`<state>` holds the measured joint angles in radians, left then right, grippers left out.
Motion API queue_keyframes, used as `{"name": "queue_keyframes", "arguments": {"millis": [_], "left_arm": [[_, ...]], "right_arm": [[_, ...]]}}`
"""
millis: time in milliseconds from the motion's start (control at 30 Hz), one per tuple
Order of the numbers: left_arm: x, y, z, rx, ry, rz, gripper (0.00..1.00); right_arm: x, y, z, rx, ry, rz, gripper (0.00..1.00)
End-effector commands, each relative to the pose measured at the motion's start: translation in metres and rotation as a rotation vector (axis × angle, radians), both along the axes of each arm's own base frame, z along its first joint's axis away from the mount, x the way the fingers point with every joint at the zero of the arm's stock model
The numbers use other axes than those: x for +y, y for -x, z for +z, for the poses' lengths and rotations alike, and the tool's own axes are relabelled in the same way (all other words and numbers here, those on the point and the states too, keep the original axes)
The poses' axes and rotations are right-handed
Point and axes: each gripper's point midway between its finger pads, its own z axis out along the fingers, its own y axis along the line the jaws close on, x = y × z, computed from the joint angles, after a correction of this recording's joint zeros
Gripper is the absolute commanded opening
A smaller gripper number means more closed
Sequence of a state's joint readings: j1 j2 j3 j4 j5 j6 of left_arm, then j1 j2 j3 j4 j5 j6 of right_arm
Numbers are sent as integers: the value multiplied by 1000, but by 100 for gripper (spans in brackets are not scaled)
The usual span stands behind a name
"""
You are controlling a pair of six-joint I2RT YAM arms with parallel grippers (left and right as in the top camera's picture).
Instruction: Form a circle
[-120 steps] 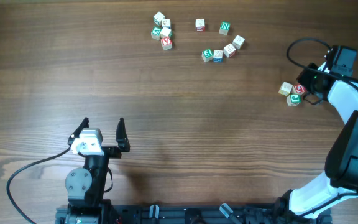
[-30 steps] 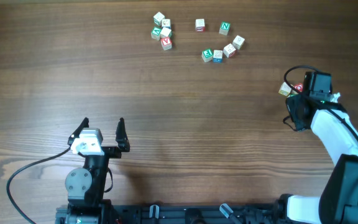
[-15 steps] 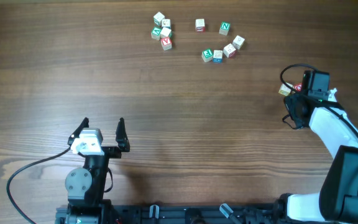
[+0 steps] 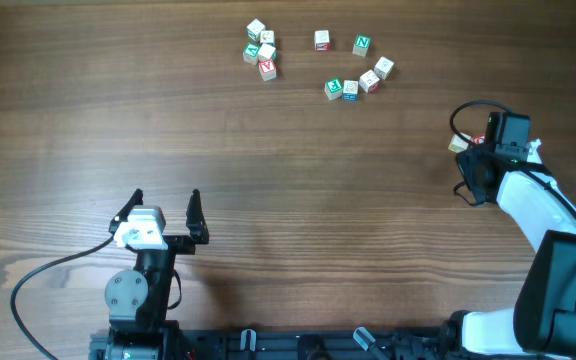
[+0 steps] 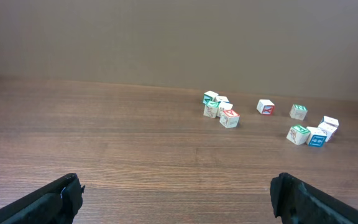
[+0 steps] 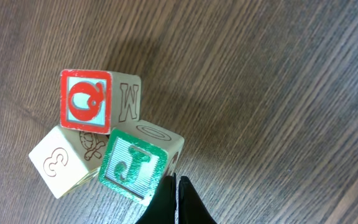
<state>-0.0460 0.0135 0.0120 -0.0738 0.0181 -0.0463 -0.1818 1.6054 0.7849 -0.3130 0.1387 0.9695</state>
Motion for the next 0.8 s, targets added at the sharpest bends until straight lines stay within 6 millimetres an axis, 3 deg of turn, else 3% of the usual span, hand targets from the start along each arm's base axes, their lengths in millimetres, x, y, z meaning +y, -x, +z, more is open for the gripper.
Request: {"name": "queue_keyframes", "arguments": {"millis": [0,767], "left_arm": [[-4,0,-2,0,8,-19,100],[-4,0,-2,0,8,-19,100]], "right_arm": [[1,2,-7,17,0,25,4],[1,-1,-6,6,1,24,4]]}}
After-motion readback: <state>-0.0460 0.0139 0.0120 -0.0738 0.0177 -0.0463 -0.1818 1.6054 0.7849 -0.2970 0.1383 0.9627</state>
